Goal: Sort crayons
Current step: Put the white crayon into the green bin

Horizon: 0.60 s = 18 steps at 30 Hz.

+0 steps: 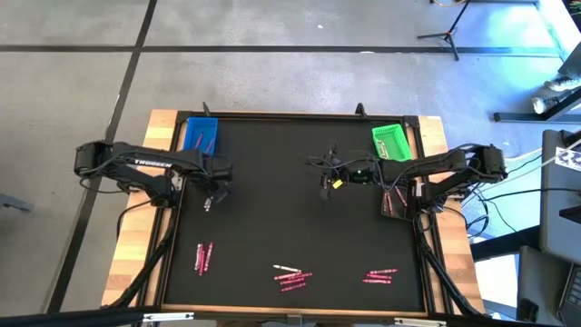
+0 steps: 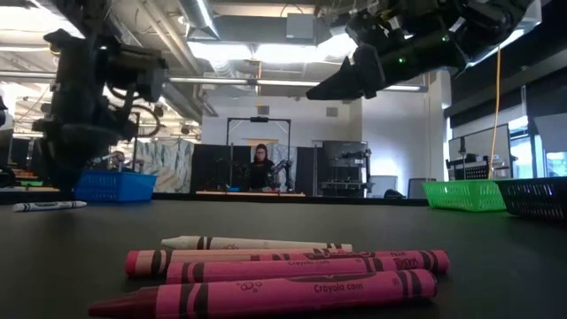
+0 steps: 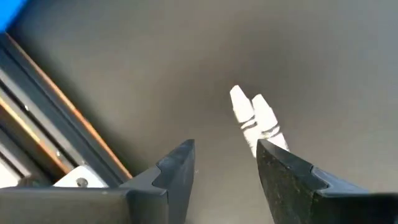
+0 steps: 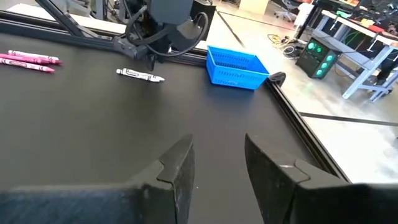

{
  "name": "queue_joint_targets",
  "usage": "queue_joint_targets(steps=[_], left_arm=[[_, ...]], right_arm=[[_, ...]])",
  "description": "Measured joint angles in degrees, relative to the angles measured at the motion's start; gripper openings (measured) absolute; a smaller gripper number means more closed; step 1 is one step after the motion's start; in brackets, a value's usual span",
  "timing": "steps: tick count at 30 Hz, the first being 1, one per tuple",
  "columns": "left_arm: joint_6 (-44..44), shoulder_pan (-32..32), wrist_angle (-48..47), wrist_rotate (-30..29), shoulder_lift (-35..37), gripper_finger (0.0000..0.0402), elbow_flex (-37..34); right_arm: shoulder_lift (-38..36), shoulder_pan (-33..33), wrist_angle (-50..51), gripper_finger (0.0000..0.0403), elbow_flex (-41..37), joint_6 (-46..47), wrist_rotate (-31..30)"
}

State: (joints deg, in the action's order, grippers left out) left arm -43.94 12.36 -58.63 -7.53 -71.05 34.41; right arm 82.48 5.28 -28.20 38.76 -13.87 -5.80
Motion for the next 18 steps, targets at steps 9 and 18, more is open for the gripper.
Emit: queue_joint_targets(steps=[9, 18], left_arm=[[0.59, 0.00, 3.79, 2.54, 0.28, 0.0163, -3.34], [1.10, 0.02, 3.83, 4.06, 0.28, 0.0163, -3.34]], right_arm=[[0.00, 0.00, 0.04, 0.0138, 0.00, 0.04, 0.02], [0.00, 0.00, 0.02, 0.0138, 0.00, 0.07, 0.02]])
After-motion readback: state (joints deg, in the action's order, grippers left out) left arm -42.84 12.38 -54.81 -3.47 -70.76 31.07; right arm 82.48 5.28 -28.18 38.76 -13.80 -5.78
